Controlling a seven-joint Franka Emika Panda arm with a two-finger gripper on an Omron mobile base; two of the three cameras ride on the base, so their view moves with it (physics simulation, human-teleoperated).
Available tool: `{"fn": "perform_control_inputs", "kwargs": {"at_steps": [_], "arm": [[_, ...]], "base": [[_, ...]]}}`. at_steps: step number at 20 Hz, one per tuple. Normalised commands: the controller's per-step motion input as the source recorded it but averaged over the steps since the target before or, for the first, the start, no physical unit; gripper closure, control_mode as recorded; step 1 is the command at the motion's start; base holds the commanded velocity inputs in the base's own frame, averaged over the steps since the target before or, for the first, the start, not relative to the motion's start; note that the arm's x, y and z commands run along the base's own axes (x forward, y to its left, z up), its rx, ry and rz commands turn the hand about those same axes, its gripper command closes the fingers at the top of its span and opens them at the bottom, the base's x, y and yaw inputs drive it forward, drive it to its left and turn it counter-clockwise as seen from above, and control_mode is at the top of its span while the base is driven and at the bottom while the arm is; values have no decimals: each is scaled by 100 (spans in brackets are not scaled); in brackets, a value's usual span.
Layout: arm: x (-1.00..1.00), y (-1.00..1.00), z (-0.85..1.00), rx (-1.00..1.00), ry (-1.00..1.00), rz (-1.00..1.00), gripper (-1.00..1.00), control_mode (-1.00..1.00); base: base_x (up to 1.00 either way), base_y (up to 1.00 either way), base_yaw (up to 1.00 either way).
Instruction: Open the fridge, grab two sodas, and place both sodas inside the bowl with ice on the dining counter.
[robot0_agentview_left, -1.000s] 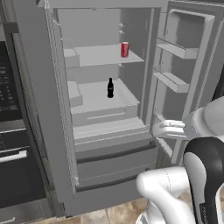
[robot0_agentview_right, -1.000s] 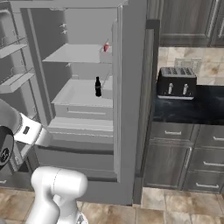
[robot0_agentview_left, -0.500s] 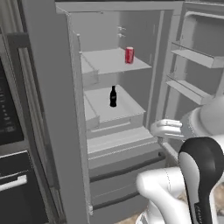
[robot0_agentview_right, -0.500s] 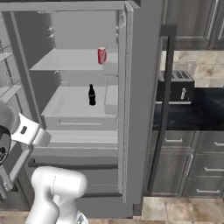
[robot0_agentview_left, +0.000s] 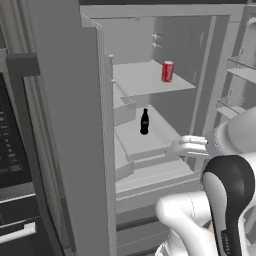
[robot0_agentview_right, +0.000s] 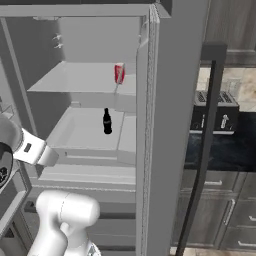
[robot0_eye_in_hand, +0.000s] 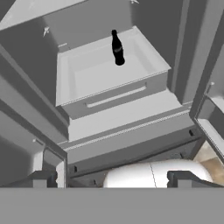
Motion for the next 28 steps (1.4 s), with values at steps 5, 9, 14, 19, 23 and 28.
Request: {"fn": "perform_control_inputs", "kwargs": {"at_steps": [5,9,14,19,23,28], "arm": [[0,0,0,0,0,0,-100,100],[0,0,0,0,0,0,-100,100],[23,-7,-11,-12,-19,9,-100,-100],[38,0,-9,-14,-26,7,-100,-100],[48,-8,-18,-5,-15,5,-100,-100],[27,-28,-45,0,-17,10,-100,-100]], "base": [[53,0,7],[45,-9,3],[0,0,0],[0,0,0],[0,0,0],[0,0,0]]}}
